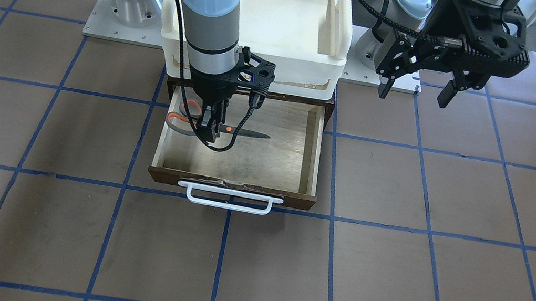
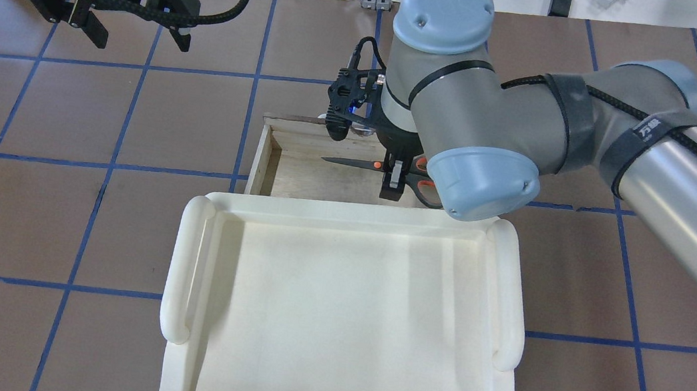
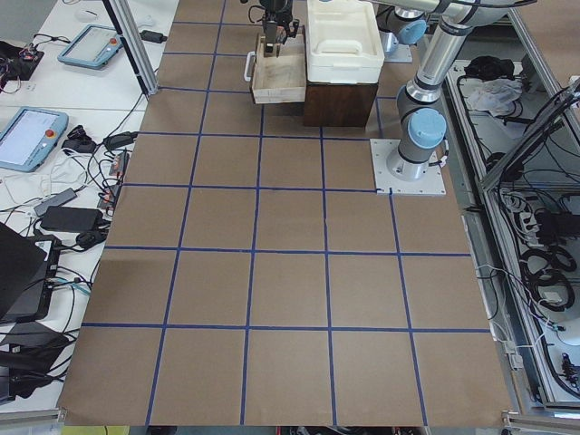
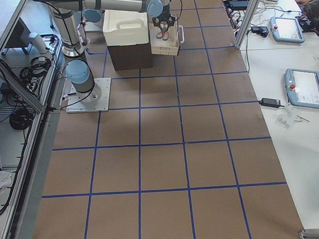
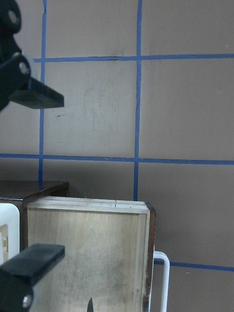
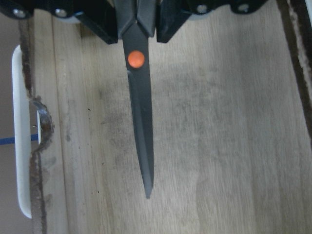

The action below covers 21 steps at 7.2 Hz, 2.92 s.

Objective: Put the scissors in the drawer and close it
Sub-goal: 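Carry the scissors with the right gripper over the open drawer, then lower the scissors into the drawer and open the right gripper, then raise the right gripper away while the left arm reaches toward the drawer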

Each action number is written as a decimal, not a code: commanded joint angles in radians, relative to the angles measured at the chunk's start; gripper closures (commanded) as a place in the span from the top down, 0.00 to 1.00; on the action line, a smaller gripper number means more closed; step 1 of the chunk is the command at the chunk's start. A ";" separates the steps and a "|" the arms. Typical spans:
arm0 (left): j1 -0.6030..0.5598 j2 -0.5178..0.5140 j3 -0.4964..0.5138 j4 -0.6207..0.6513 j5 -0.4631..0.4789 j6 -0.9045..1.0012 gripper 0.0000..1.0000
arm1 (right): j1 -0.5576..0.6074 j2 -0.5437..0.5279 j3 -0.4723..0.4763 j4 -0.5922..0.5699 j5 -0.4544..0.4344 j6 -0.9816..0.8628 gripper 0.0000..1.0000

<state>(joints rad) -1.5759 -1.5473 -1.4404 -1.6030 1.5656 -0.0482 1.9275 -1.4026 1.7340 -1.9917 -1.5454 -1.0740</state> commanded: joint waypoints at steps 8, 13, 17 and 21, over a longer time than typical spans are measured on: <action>0.001 0.016 0.000 -0.014 0.005 0.001 1.00 | 0.070 0.099 0.018 -0.056 0.004 0.060 0.00; 0.004 0.015 0.000 -0.049 0.002 0.014 1.00 | 0.081 0.114 0.007 -0.041 -0.001 0.052 0.73; 0.001 -0.033 -0.020 -0.104 -0.004 -0.027 1.00 | 0.044 0.094 -0.201 0.191 -0.001 0.045 1.00; -0.149 -0.199 -0.015 0.140 0.031 -0.102 1.00 | -0.178 -0.074 -0.223 0.347 0.089 0.095 1.00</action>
<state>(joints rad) -1.6610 -1.6787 -1.4633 -1.5501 1.5750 -0.1297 1.8203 -1.4050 1.5120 -1.7115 -1.5022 -1.0081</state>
